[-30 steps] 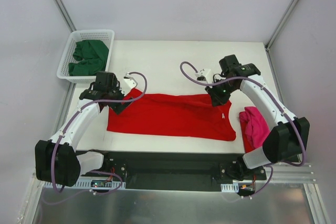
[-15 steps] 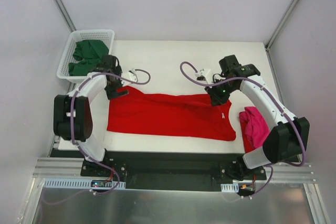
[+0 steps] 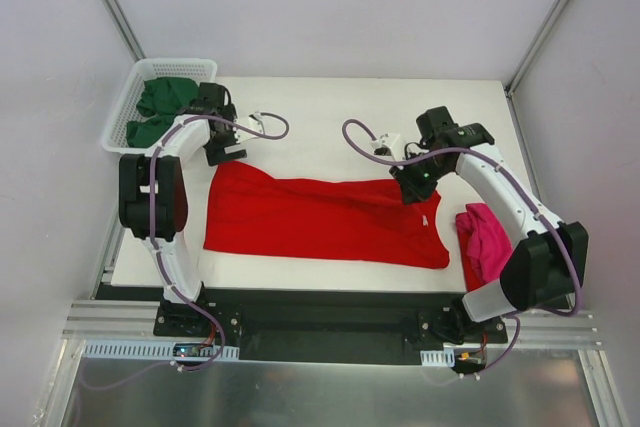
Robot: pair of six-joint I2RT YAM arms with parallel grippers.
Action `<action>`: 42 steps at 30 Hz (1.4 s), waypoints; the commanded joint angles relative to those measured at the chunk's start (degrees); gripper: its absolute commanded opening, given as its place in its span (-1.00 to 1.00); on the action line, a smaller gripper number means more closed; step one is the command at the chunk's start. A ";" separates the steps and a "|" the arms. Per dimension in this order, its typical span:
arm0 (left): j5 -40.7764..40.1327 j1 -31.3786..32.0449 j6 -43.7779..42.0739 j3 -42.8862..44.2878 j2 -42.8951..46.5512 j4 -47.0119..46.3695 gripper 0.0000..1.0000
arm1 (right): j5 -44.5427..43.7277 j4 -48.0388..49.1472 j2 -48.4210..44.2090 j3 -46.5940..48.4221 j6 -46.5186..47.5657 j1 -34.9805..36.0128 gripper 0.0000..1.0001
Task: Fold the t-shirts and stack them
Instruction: Grap the side of the flattened tshirt furthest away from the robot with both arms
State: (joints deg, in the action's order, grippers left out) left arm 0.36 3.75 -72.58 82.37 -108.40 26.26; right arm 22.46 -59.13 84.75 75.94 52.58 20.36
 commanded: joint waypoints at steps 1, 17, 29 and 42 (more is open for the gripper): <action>1.92 -0.14 -1.34 1.39 -0.50 3.44 0.96 | 2.06 -0.28 0.76 1.05 0.51 0.29 -0.99; 3.42 1.35 -0.11 1.83 -5.23 6.17 0.87 | 2.94 -0.28 3.23 2.81 -0.02 0.38 -0.98; 2.80 3.28 0.68 6.58 -9.55 6.43 -0.01 | 2.86 -0.28 2.61 2.55 -0.02 0.38 -0.99; 0.87 3.55 0.51 5.96 -10.69 6.70 -0.29 | 2.86 -0.28 3.58 2.90 0.16 0.38 -0.99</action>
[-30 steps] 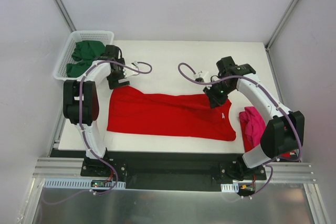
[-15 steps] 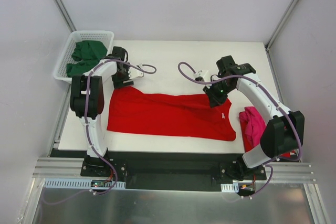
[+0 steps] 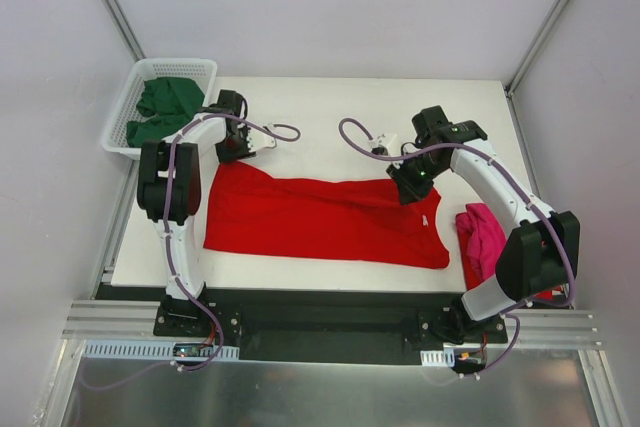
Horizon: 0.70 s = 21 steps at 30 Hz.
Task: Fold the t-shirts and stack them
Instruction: Grap the side of the flattened tshirt furthest away from the robot with both arms
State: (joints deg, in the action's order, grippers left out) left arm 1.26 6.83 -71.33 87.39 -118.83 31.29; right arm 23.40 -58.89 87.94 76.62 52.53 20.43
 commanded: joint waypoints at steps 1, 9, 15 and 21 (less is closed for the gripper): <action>-0.55 0.46 -0.83 0.85 -0.35 1.67 -0.29 | 1.91 -0.52 0.30 2.13 0.20 0.32 -0.99; -0.99 0.38 -1.88 1.73 0.61 2.02 -0.07 | 2.35 -0.61 0.48 2.31 0.11 0.32 -0.99; -2.21 0.38 -2.58 1.73 1.49 2.55 0.06 | 2.18 -0.96 0.48 2.57 0.20 0.32 -0.99; -3.10 0.38 -3.11 2.08 2.98 2.73 0.04 | 2.27 -1.13 0.74 2.83 0.38 0.40 -0.99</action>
State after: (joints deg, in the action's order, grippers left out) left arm -0.60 6.83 -73.10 87.66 -118.83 31.92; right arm 23.44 -58.94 88.62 76.93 52.53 20.43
